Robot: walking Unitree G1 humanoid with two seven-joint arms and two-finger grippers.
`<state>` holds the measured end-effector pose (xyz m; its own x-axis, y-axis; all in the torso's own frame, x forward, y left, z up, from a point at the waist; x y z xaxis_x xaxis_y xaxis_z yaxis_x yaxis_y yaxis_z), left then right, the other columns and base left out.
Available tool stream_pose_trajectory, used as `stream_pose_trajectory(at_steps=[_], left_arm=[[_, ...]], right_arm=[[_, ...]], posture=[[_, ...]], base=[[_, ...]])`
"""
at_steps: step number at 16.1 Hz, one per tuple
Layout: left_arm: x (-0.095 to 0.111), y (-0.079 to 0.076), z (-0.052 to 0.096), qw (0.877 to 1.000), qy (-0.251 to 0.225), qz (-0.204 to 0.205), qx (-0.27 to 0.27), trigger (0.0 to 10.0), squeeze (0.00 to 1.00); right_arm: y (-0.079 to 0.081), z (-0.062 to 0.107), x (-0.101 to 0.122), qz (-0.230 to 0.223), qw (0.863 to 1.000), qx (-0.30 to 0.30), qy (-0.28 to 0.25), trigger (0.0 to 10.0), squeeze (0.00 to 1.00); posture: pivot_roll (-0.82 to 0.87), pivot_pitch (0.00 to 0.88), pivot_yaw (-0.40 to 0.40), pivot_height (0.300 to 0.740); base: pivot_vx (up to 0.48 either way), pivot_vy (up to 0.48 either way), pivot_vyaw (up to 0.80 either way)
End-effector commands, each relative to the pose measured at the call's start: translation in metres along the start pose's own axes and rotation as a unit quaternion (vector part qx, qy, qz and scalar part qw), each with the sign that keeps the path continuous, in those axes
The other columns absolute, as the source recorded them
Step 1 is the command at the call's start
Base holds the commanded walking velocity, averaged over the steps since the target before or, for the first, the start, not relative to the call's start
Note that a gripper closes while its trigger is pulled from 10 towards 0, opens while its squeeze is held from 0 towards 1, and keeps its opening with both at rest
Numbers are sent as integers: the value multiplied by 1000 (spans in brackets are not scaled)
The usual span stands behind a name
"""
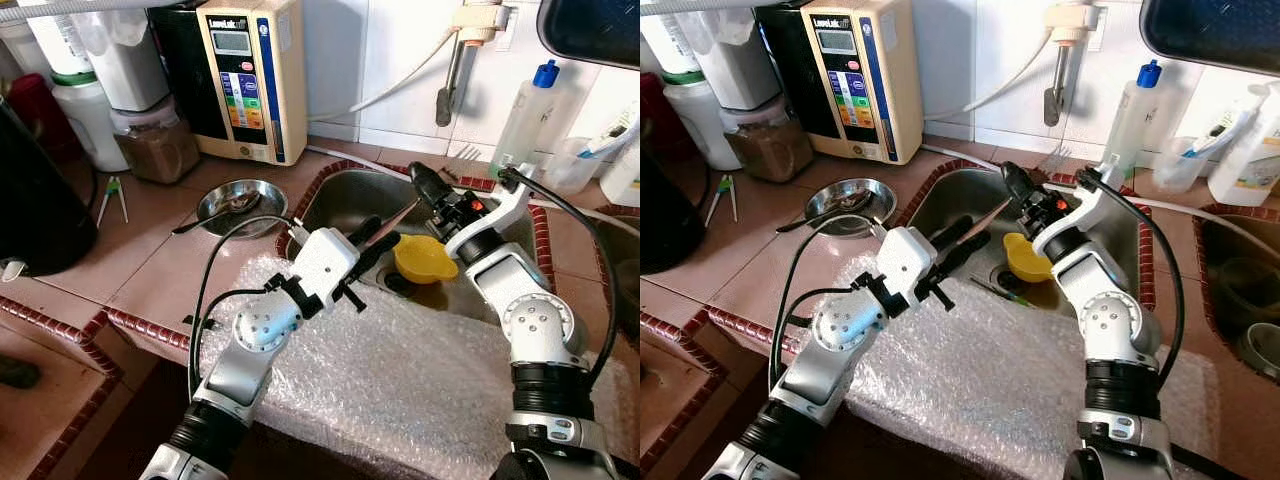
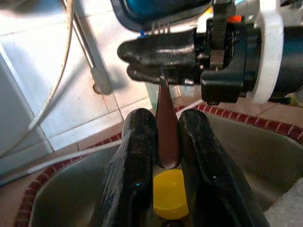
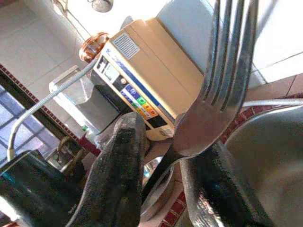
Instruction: Kitchen organization
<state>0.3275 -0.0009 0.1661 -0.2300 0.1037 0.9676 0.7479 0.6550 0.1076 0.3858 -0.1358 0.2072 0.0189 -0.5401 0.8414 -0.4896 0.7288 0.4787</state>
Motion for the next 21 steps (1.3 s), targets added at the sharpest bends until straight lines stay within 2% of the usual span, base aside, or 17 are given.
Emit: stream_pose_trajectory(at_steps=[1, 2, 5, 6, 7, 8, 10, 11, 14, 15, 17, 18, 19, 20, 21], left_arm=[[4, 6, 3, 1000, -7, -17, 4, 902, 0], [2, 6, 4, 1000, -5, -17, 4, 1176, 0], [-6, 11, 8, 1000, 7, -14, 18, 4235, 0], [-9, 12, 9, 1000, 11, -9, 21, 4980, 0], [-11, 14, 10, 1000, 14, -2, 25, 8353, 769], [-14, 16, 11, 999, 17, 8, 30, 10000, 1000], [-15, 18, 12, 999, 20, 11, 32, 10000, 1000], [-16, 19, 12, 999, 22, 11, 33, 10000, 1000], [-21, 20, 15, 999, 38, 9, 29, 10000, 1000], [-27, 23, 23, 998, 54, 13, 29, 10000, 1000], [-33, 29, 30, 997, 70, 11, 41, 10000, 1000], [-36, 38, 37, 995, 81, 20, 63, 10000, 1000], [-39, 46, 44, 992, 88, 33, 80, 10000, 1000], [-41, 50, 51, 992, 97, 24, 79, 10000, 1000], [-43, 53, 56, 991, 104, 24, 82, 10000, 1000]], right_arm=[[-10, 5, 4, 7, 1000, -22, -5, 0, 0], [-10, 5, 4, 7, 1000, -23, -4, 0, 0], [-9, 3, 3, 12, 1000, -23, -4, 0, 0], [-10, 3, 3, 16, 1000, -25, -3, 0, 0], [-10, 3, 3, 22, 999, -27, -2, 0, 0], [-10, 2, 4, 33, 999, -30, -1, 0, 0], [-10, 1, 4, 41, 999, -31, -1, 0, 0], [-9, -1, 6, 60, 998, -31, -2, 0, 0], [-8, -7, 7, 140, 989, -40, 5, 0, 0], [-10, -12, 7, 195, 980, -43, 12, 0, 0], [-9, -15, 1, 242, 969, -32, 31, 0, 0], [-7, -17, -5, 298, 953, -16, 50, 0, 0], [-3, -20, -12, 362, 929, 9, 68, 0, 0], [-2, -20, -19, 413, 906, 35, 86, 0, 0], [-6, -19, -24, 444, 889, 51, 103, 0, 0]], posture=[[-180, 0, 60, 740], [-177, 0, 60, 740], [-178, 0, 59, 740], [-177, 0, 56, 740], [-177, 0, 56, 740], [-177, 0, 54, 740], [-176, 0, 51, 740], [-176, 0, 51, 740], [-176, 0, 55, 740], [-174, 0, 59, 740], [-171, 0, 59, 740], [-169, 0, 60, 740], [-166, 0, 61, 740], [-160, 0, 61, 740], [-153, 0, 62, 740]], base=[[0, 0, 0], [0, 0, 0], [0, 0, 0], [0, 0, 0], [0, 0, 0], [0, 0, 0], [0, 0, 0], [0, 0, 0], [0, 0, 0], [0, 0, 0], [0, 0, 0], [0, 0, 0], [0, 0, 0], [0, 0, 0], [0, 0, 0]])
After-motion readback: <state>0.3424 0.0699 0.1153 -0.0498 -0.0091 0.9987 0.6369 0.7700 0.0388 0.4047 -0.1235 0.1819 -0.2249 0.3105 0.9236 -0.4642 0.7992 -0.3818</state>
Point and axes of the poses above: a point about 5 cm out from each wrist's last joint towards the gripper, its own z axis pointing back from the gripper into the wrist, its own x axis along the axis of the wrist's last joint, y = z × x, the point moved 5 cm from there along -z, pointing out of the wrist towards the gripper, and after that the axes turned 11 degrees about z, right-handed, at the moved point
